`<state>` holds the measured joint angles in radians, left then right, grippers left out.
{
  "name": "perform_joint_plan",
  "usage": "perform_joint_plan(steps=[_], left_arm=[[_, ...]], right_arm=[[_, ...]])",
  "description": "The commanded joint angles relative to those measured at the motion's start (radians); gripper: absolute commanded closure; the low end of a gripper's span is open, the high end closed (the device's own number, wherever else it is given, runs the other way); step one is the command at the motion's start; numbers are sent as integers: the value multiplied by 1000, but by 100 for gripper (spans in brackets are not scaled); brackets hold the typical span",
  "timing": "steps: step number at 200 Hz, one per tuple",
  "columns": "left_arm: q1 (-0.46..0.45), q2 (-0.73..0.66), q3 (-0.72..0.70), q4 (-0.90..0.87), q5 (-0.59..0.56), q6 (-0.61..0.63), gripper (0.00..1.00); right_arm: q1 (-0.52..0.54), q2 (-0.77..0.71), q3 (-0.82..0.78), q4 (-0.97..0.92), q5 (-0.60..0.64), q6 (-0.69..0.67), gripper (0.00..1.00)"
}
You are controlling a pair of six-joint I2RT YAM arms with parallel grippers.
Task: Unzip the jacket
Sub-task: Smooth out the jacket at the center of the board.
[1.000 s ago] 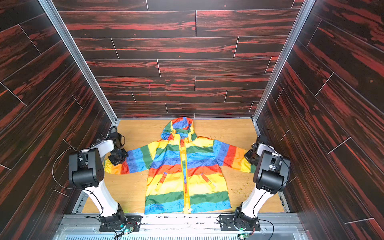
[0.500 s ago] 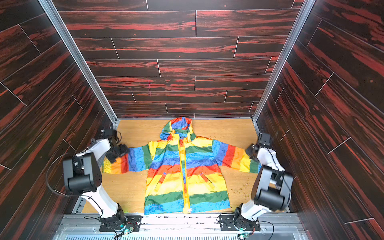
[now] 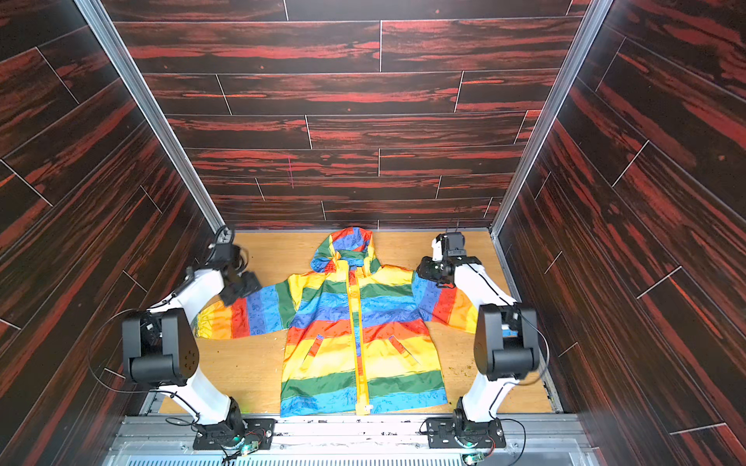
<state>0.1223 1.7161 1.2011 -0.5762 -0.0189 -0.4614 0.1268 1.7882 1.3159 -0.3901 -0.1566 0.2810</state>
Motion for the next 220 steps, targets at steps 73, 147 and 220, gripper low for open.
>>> perform_joint_plan(steps=[73, 147, 220], left_arm=[[-265, 284, 307, 99, 277, 63, 42], [-299, 454, 404, 23, 203, 37, 43], [-311, 646, 656, -145, 203, 78, 41]], right_arm=[[131, 331, 299, -143, -184, -142, 73], [163, 555, 532, -280, -20, -57, 78], [73, 606, 531, -397, 197, 164, 76]])
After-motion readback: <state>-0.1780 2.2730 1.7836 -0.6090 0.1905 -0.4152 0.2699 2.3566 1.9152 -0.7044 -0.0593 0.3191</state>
